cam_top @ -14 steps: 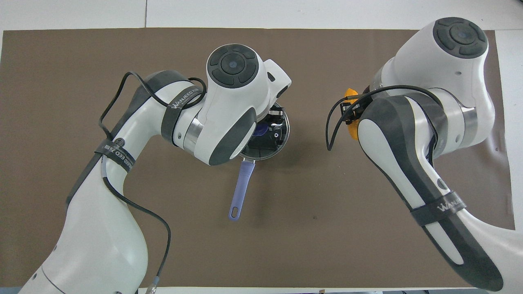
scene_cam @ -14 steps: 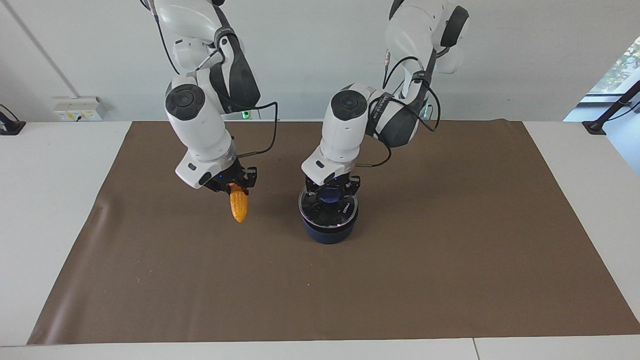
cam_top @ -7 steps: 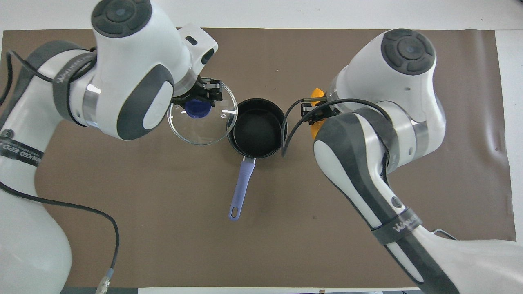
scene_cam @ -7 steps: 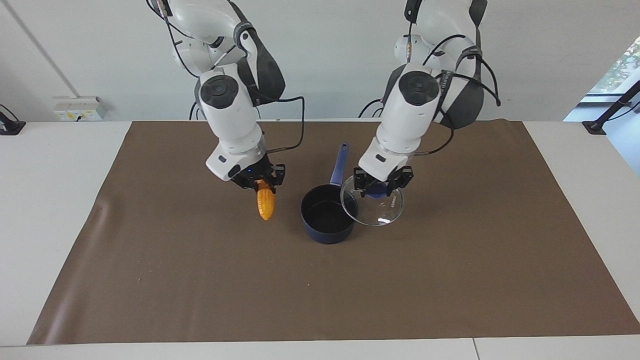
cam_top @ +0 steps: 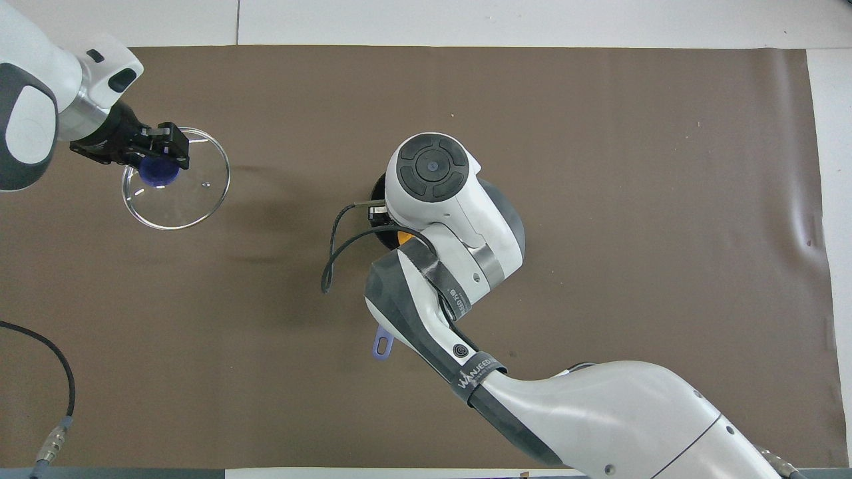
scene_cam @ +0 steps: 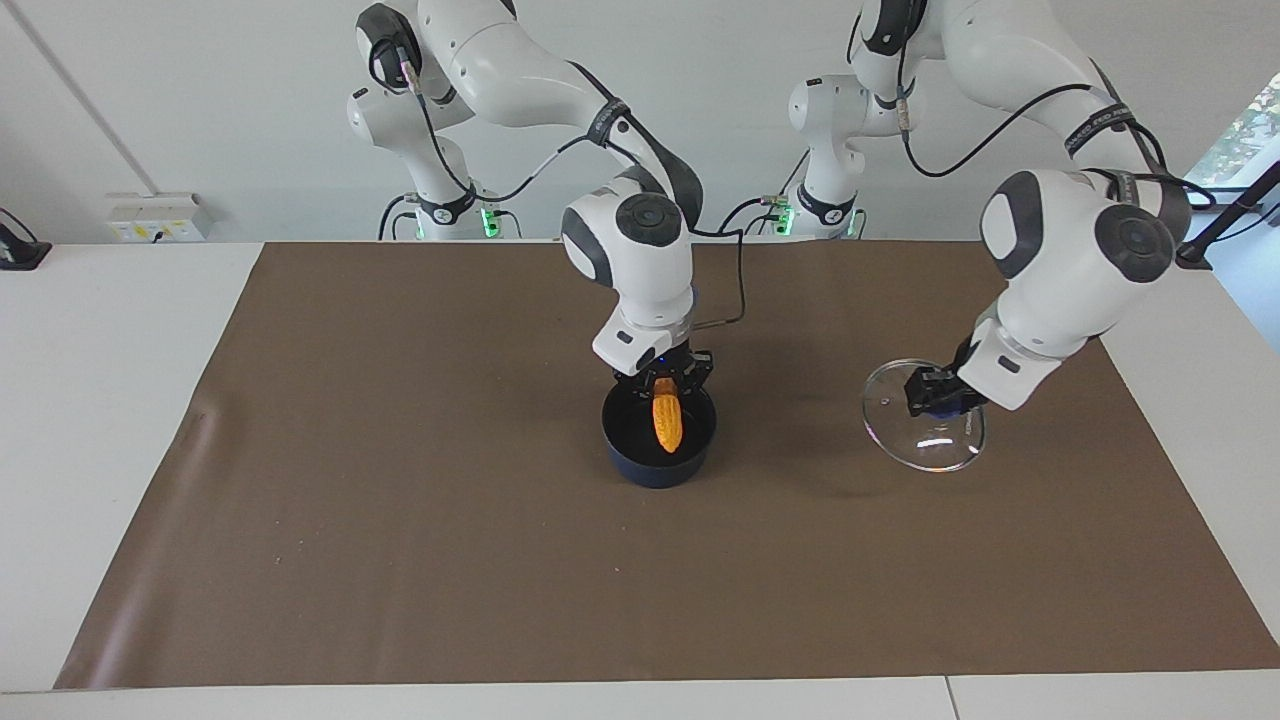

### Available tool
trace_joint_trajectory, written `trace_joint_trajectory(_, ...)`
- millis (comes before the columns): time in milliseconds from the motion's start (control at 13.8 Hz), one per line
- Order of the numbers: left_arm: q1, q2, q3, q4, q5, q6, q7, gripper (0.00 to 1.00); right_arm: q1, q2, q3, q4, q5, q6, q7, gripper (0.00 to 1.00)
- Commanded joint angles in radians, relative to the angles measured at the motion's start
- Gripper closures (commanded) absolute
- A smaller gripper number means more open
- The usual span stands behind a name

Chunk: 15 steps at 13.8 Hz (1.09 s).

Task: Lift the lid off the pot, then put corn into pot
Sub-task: 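Lower the corn into the pot with the right gripper while the left lowers the lid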

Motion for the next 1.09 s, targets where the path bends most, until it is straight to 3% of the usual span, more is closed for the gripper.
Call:
trace_joint_trajectory(0, 0.079, -0.129, -0.009, -0.305, -0.012, 0.227, 0.1, 1.0, -0.007, -0.017, 0.002, -0.046, -0.016, 0.033, 0.011, 1.0)
trace_joint_trajectory(290, 0.124, -0.126, -0.008, -0.416, -0.012, 0.32, 0.151, 1.0, -0.015, -0.018, 0.002, -0.078, -0.016, 0.114, 0.011, 1.0)
trace_joint_trajectory(363, 0.123, -0.126, -0.008, -0.435, -0.012, 0.337, 0.151, 1.0, -0.018, -0.018, 0.002, -0.083, -0.014, 0.13, 0.011, 0.91)
trace_joint_trajectory(435, 0.123, -0.125, -0.008, -0.447, -0.012, 0.349, 0.148, 1.0, -0.016, -0.018, 0.0, -0.085, -0.019, 0.131, 0.011, 0.05)
trace_joint_trajectory(508, 0.123, -0.123, -0.008, -0.46, -0.012, 0.36, 0.148, 1.0, -0.018, -0.02, -0.002, -0.074, -0.02, 0.121, 0.011, 0.0)
trace_joint_trajectory(726, 0.124, -0.125, -0.008, -0.495, -0.012, 0.404, 0.147, 1.0, -0.036, -0.021, -0.009, 0.024, -0.037, 0.003, 0.008, 0.0)
trace_joint_trajectory(1016, 0.123, -0.12, -0.009, -0.496, -0.012, 0.42, 0.157, 1.0, -0.157, -0.117, -0.008, 0.081, -0.069, -0.178, -0.038, 0.0)
